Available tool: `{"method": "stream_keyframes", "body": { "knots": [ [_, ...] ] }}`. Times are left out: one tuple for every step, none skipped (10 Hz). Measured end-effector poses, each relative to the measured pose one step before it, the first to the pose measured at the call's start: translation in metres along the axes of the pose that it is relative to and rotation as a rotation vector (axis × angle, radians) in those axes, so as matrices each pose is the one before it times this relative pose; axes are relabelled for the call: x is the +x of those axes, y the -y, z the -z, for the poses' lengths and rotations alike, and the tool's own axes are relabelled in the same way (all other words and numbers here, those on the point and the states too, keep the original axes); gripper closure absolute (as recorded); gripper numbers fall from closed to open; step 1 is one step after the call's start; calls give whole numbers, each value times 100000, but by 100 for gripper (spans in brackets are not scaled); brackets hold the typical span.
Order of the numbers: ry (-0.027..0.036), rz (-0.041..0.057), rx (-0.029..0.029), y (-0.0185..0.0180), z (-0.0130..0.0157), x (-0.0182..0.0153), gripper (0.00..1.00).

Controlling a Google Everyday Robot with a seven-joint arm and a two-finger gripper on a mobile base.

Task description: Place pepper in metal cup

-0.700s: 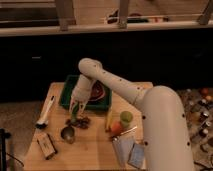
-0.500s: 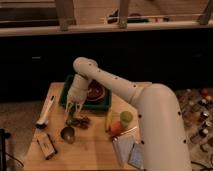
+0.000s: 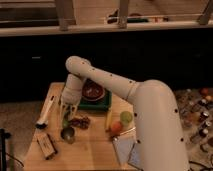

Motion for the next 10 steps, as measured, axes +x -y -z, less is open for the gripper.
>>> {"method": "stream_keyframes", "body": {
  "knots": [
    [2120, 756, -606, 357, -287, -684, 91],
    [1926, 590, -611, 333, -283, -688, 91],
    [2481, 697, -708, 443, -419, -932, 91],
    [1400, 238, -351, 213, -252, -510, 91],
    [2011, -86, -505, 189, -354, -765, 91],
    [1553, -165, 203, 259, -367, -679, 91],
    [1293, 362, 28, 325, -285, -518, 91],
    [1447, 862, 448, 495, -389, -362, 91],
    [1913, 1715, 848, 630, -506, -324, 91],
    [1132, 1218, 575, 384, -365, -136, 91]
  ]
}}
